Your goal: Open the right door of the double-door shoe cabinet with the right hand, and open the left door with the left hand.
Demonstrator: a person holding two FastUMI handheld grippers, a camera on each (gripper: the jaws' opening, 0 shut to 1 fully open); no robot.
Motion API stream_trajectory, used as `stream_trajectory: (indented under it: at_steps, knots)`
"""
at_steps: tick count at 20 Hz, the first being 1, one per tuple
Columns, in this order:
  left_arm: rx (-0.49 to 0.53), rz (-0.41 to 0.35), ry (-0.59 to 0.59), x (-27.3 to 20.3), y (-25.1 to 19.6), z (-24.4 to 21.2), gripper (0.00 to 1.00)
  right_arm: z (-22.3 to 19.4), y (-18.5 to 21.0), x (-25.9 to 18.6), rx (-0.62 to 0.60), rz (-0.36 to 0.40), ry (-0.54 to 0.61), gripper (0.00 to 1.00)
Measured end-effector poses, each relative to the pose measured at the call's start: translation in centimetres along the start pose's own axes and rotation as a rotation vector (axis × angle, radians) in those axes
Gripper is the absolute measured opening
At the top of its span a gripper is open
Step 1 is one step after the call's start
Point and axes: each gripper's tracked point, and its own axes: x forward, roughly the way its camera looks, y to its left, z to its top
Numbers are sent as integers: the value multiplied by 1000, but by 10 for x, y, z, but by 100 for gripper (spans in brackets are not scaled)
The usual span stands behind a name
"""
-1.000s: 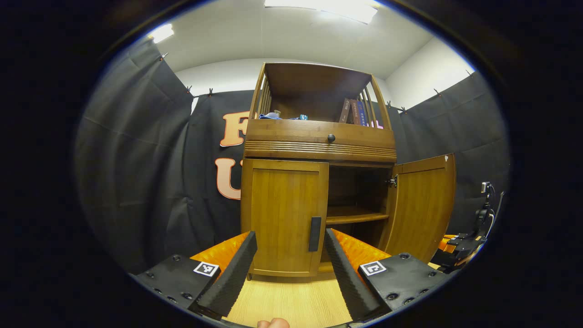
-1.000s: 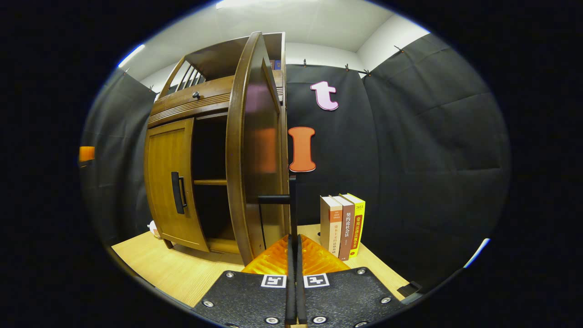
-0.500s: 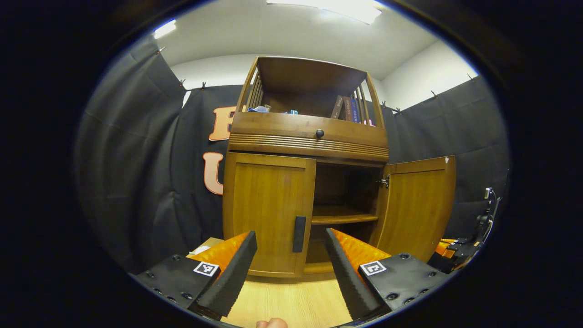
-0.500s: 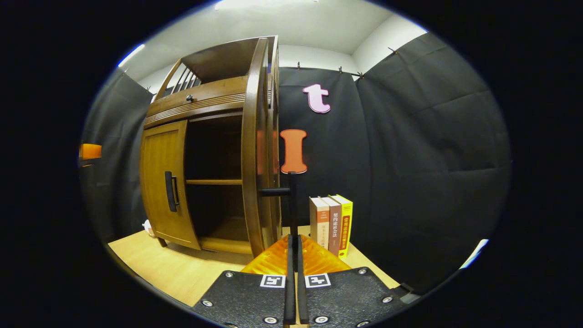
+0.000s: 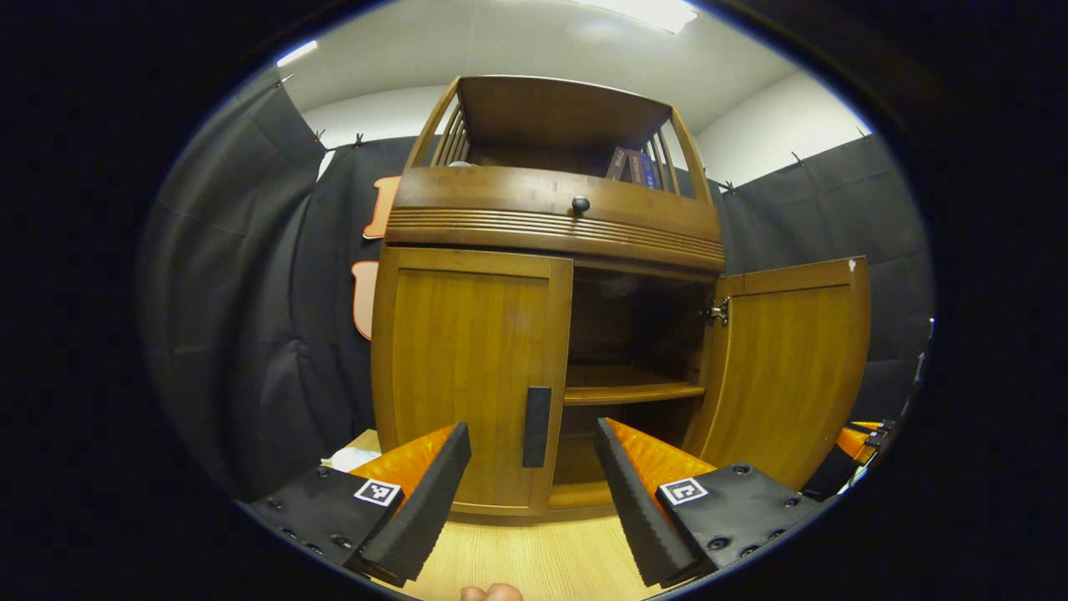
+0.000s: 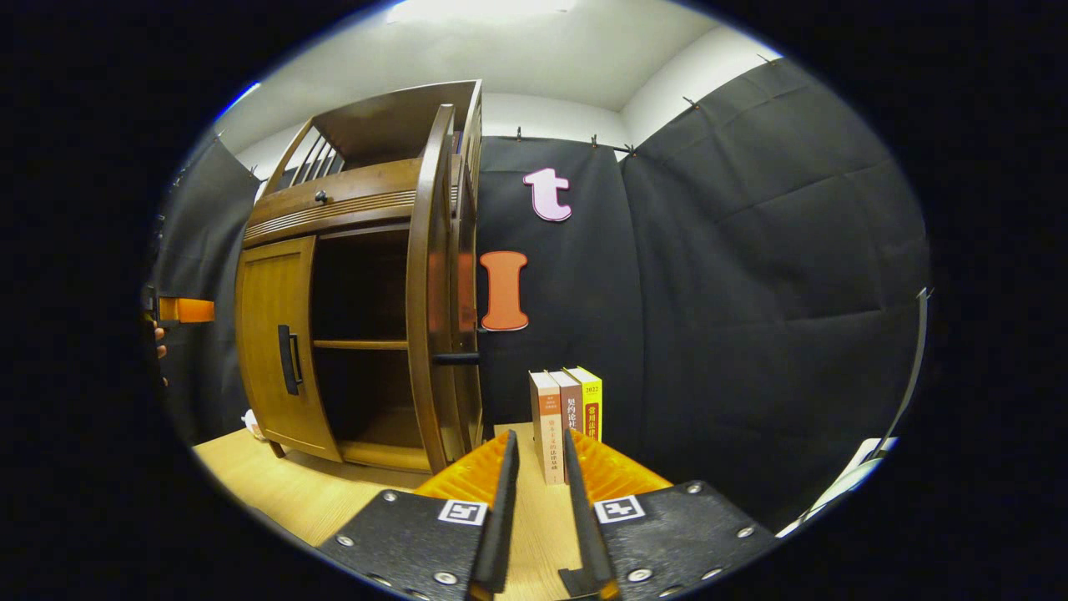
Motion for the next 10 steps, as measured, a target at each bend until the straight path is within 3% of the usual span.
stream_trajectory:
  at_steps: [6, 7, 8, 10]
  knots:
    - [34, 5, 35, 24, 0, -16, 93, -6, -8, 14, -6, -24, 3, 99]
    - [39, 5, 43, 26, 1, -19, 93, -5, -10, 15, -12, -31, 1, 99]
    - [45, 5, 51, 29, 2, -22, 97, -5, -11, 17, -16, -38, -2, 92]
    - [34, 5, 80, 38, 1, -29, 93, -2, -15, 18, -19, -57, -16, 92]
